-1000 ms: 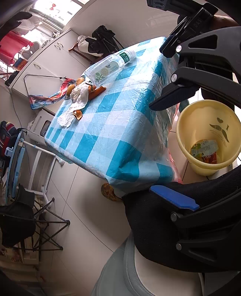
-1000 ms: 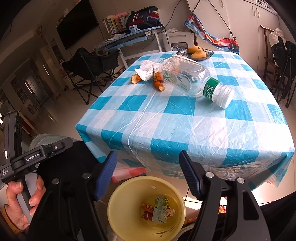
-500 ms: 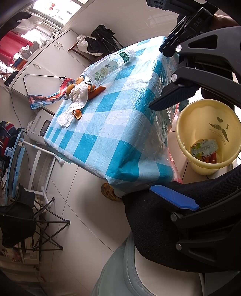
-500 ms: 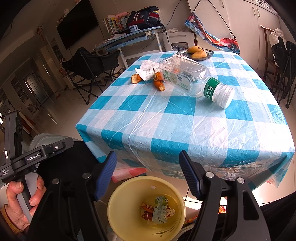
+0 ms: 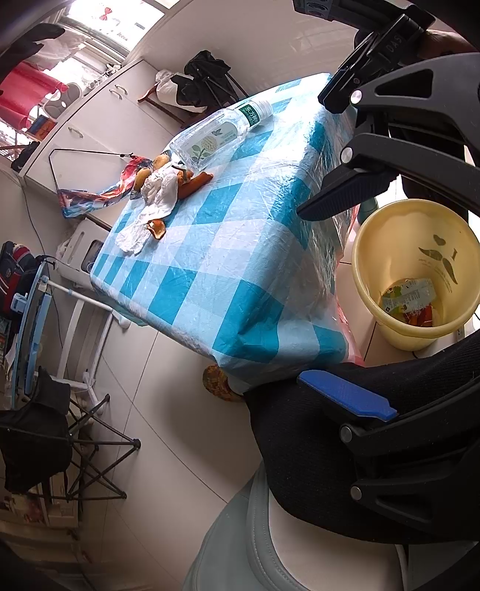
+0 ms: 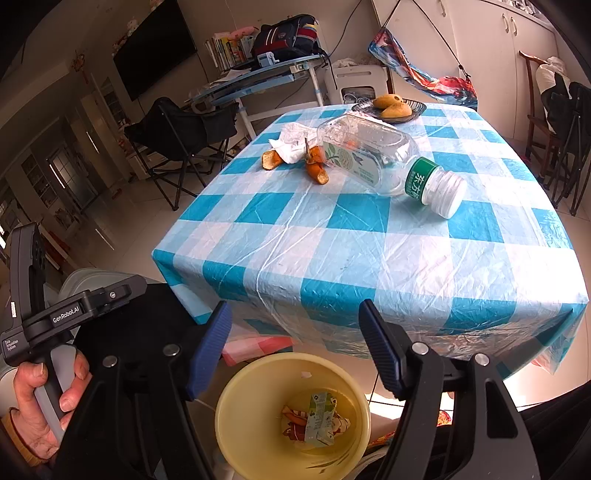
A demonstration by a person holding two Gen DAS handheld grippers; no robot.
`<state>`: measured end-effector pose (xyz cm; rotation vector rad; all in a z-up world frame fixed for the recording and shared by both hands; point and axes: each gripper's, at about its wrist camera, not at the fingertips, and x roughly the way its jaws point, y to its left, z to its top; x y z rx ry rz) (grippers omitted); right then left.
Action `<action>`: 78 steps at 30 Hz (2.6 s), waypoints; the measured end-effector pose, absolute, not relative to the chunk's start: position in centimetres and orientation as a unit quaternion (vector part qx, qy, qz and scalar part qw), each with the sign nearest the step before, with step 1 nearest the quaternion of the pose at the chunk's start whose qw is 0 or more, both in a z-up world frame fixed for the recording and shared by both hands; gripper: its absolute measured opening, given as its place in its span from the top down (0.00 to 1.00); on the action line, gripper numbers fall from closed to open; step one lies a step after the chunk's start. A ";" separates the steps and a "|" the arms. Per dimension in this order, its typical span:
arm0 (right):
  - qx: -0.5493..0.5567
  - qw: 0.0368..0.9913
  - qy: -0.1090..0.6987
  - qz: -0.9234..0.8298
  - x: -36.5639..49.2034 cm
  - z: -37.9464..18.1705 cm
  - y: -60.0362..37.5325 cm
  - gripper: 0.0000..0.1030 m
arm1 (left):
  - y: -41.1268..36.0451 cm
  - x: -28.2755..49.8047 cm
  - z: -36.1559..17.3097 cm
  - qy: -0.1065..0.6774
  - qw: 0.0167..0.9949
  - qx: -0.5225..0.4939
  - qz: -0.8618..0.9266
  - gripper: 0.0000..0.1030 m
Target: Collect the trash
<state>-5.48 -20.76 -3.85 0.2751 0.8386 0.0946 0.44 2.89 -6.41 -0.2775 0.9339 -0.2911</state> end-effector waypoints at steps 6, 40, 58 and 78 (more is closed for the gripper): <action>0.133 0.903 0.406 0.046 -5.5 -3.9 -20.8 0.33 | 3.0 0.5 -6.4 0.446 0.874 -0.134 -0.140 0.22; 0.133 0.903 0.405 0.046 -5.5 -3.8 -20.8 0.33 | 3.2 0.6 -6.2 0.446 0.874 -0.136 -0.139 0.22; 0.132 0.903 0.406 0.046 -5.6 -3.8 -20.7 0.33 | 3.1 0.6 -6.2 0.447 0.873 -0.135 -0.139 0.21; 0.133 0.903 0.405 0.045 -5.6 -3.8 -20.7 0.33 | 3.1 0.7 -6.2 0.447 0.873 -0.135 -0.138 0.21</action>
